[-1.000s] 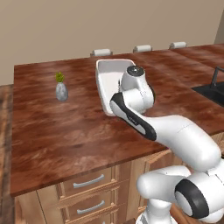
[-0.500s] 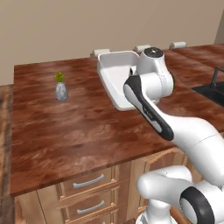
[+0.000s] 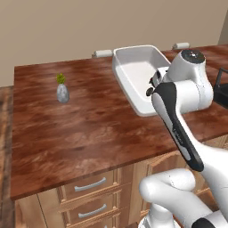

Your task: Take the bell pepper and mushroom out of the freezer and place them in the tupperware container on the counter. Then put the tupperware containing the vegetables back in the freezer.

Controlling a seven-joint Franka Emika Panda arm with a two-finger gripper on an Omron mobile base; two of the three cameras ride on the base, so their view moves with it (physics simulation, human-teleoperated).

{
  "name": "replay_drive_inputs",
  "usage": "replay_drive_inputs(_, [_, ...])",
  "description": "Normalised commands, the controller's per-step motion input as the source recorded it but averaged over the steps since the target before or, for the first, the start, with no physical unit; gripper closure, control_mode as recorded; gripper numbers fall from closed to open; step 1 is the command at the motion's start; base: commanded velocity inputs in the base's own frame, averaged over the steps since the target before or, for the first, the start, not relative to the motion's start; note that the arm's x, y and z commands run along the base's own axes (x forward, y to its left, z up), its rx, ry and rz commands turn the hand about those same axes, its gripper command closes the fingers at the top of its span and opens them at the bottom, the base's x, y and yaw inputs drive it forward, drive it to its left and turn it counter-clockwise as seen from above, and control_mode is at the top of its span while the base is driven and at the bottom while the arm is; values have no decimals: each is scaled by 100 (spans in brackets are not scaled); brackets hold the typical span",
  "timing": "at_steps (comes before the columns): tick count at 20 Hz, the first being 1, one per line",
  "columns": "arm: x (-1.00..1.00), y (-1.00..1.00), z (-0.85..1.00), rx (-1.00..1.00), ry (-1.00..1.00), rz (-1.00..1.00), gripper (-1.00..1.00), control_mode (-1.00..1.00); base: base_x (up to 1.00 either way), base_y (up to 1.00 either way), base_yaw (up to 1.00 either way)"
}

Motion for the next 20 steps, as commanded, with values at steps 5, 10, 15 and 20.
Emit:
replay_drive_inputs(5, [-28,-23,10,0,0,0,100,-100,0,0,0])
replay_drive_inputs(10, [-25,-1,1,0,0,0,100,-100,0,0,0])
replay_drive_inputs(15, [-5,-2,0,0,0,0,100,-100,0,0,0])
replay_drive_inputs(20, [0,0,0,0,0,0,100,100,-21,0,0])
